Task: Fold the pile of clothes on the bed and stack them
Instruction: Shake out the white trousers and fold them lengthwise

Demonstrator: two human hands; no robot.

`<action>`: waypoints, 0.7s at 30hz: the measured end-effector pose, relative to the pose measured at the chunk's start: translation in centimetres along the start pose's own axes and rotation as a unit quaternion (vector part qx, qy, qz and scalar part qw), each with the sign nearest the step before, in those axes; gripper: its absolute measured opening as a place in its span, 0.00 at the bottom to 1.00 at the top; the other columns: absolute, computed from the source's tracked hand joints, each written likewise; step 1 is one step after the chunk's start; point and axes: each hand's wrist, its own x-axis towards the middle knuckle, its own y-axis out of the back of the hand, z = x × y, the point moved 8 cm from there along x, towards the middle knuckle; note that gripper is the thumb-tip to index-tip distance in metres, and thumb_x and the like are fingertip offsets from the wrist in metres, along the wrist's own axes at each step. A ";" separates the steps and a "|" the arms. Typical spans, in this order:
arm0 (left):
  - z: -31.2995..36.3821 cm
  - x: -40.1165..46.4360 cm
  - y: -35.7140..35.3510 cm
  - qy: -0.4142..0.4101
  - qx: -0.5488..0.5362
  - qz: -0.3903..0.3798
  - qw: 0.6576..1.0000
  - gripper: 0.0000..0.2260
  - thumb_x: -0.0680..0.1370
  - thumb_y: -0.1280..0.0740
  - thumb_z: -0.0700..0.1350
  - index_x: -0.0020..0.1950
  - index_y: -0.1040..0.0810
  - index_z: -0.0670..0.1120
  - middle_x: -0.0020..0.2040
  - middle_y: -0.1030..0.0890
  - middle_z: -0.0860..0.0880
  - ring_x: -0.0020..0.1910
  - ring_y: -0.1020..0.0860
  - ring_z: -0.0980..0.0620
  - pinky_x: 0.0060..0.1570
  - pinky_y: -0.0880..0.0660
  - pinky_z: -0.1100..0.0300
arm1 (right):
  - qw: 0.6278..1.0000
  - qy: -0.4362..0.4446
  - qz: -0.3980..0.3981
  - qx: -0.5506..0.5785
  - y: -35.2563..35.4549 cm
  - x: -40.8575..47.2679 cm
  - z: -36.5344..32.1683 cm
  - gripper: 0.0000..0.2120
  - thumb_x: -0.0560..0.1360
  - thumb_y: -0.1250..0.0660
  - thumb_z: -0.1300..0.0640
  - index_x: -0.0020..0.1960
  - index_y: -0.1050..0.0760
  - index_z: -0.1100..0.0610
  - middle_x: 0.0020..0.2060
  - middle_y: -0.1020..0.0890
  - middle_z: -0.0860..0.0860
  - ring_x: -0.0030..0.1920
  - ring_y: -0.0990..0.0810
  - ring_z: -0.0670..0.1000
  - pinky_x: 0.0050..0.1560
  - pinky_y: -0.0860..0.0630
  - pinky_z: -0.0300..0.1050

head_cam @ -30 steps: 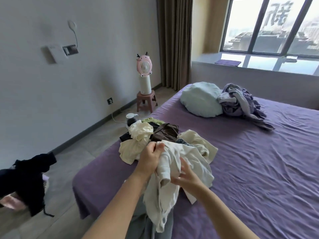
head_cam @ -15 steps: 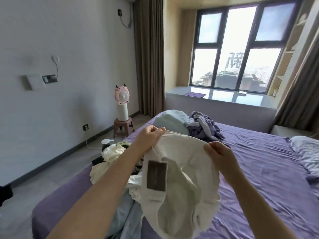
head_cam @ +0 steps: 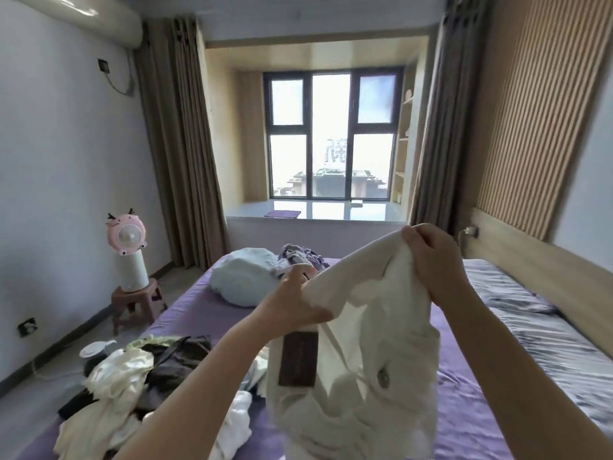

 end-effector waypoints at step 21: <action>3.3 -2.1 -4.1 0.058 -0.476 -0.179 0.859 0.13 0.72 0.31 0.52 0.42 0.20 0.41 0.36 0.20 0.46 0.33 0.21 0.53 0.35 0.23 0.62 | 0.943 0.097 -0.240 -0.211 -7.7 -12.1 2.1 0.43 0.68 0.29 0.38 0.75 0.49 0.39 0.69 0.31 0.45 0.65 0.30 0.46 0.60 0.34 0.32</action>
